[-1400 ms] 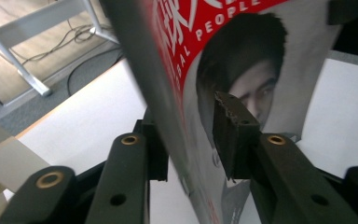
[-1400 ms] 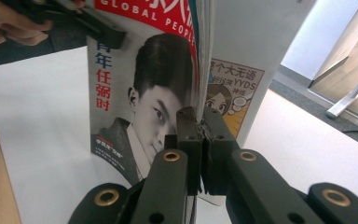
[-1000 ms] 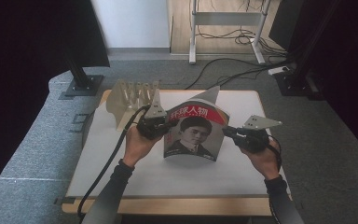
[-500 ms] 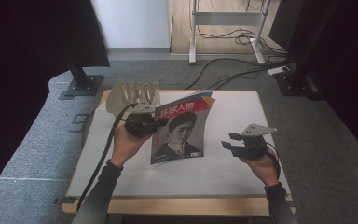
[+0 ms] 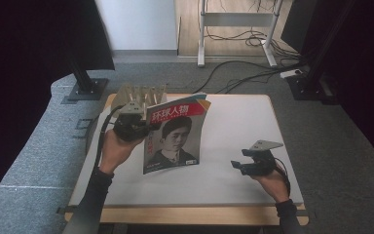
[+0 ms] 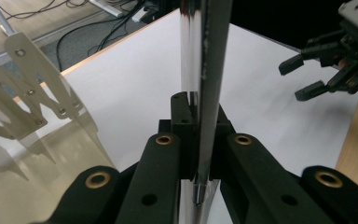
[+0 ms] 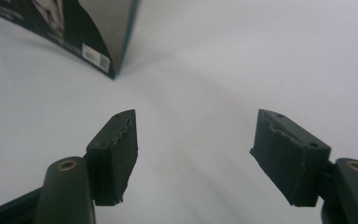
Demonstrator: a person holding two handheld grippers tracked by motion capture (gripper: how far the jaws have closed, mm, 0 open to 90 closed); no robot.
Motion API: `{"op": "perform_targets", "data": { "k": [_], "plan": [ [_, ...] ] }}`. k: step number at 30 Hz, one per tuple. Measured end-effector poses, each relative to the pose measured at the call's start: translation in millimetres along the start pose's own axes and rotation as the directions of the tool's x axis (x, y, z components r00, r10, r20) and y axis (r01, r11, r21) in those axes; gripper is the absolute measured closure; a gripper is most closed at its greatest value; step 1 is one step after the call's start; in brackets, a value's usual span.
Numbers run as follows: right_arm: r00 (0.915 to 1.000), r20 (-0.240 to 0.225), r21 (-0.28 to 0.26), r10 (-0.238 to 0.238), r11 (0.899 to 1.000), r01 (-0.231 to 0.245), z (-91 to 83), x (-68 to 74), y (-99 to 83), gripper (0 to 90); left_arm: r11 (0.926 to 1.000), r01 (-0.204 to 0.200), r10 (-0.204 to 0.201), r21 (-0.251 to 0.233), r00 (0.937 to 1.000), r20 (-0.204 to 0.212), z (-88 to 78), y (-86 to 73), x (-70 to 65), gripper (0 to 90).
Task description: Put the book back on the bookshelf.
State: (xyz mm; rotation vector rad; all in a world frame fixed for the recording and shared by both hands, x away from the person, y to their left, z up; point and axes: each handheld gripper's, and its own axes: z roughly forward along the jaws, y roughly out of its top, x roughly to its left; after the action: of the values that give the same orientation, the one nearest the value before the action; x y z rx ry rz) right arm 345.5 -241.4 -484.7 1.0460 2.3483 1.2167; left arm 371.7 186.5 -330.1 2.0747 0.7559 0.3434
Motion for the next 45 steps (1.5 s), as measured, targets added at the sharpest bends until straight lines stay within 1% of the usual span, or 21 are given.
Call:
{"op": "perform_targets", "data": {
  "k": [6, 10, 13, 16, 20, 24, 27, 31, 37, 38, 39, 44, 45],
  "plan": [
    [0.9996, 0.013, 0.016, 0.023, 1.000, -0.023, 6.8, -2.7, -15.5, 21.8, 0.9994, 0.027, -0.028, -0.020, 0.9996, -0.008, -17.3, -3.1, 7.3, 87.2],
    [0.9986, 0.029, 0.022, 0.044, 0.999, -0.044, 11.3, -4.5, -25.0, 15.9, 0.9981, 0.048, -0.049, -0.038, 0.9985, -0.024, -31.0, -6.8, 14.0, 87.1],
    [0.9977, 0.049, 0.034, 0.048, 0.998, -0.050, 15.1, -4.1, -30.1, 13.1, 0.9967, 0.062, -0.064, -0.052, 0.9970, -0.044, -41.3, -10.0, 18.5, 87.2],
    [0.9973, 0.063, 0.054, 0.039, 0.998, -0.042, 19.7, -2.9, -34.2, 10.7, 0.9956, 0.069, -0.073, -0.064, 0.9948, -0.070, -51.4, -13.2, 22.0, 87.2],
    [0.9957, 0.088, 0.086, 0.029, 0.996, -0.037, 25.7, -1.3, -36.6, 0.0, 0.9935, 0.081, -0.088, -0.080, 0.9916, -0.094, -63.0, -18.1, 26.8, 87.2],
    [0.9944, 0.102, 0.113, 0.026, 0.993, -0.038, 31.2, -0.9, -39.8, 0.0, 0.9918, 0.092, -0.102, -0.088, 0.9879, -0.116, -73.4, -22.5, 31.6, 87.2],
    [0.9937, 0.110, 0.119, 0.023, 0.992, -0.036, 31.7, -0.2, -39.6, 0.0, 0.9906, 0.101, -0.113, -0.093, 0.9845, -0.134, -80.7, -25.1, 35.5, 87.2],
    [0.9931, 0.116, 0.123, 0.018, 0.992, -0.033, 32.3, 0.7, -39.7, 0.0, 0.9883, 0.117, -0.132, -0.099, 0.9782, -0.161, -89.9, -28.3, 41.6, 87.2],
    [0.9930, 0.116, 0.123, 0.020, 0.992, -0.034, 32.4, 0.8, -39.8, 0.0, 0.9827, 0.145, -0.166, -0.115, 0.9647, -0.204, -108.0, -34.6, 52.4, 87.2],
    [0.9930, 0.116, 0.123, 0.020, 0.992, -0.034, 32.4, 0.8, -39.8, 0.0, 0.9814, 0.151, -0.174, -0.119, 0.9610, -0.215, -111.9, -35.8, 54.6, 87.2],
    [0.9930, 0.116, 0.123, 0.020, 0.992, -0.034, 32.4, 0.8, -39.9, 0.0, 0.9810, 0.152, -0.176, -0.120, 0.9588, -0.223, -114.1, -36.6, 56.0, 87.2],
    [0.9930, 0.116, 0.122, 0.019, 0.992, -0.033, 32.5, 0.6, -39.9, 0.0, 0.9767, 0.169, -0.200, -0.133, 0.9392, -0.279, -126.5, -41.2, 64.6, 87.2],
    [0.9928, 0.118, 0.121, 0.019, 0.992, -0.034, 32.6, 0.7, -40.0, 0.0, 0.9758, 0.172, -0.205, -0.135, 0.9343, -0.292, -127.6, -41.8, 66.3, 87.2]
  ]
}}
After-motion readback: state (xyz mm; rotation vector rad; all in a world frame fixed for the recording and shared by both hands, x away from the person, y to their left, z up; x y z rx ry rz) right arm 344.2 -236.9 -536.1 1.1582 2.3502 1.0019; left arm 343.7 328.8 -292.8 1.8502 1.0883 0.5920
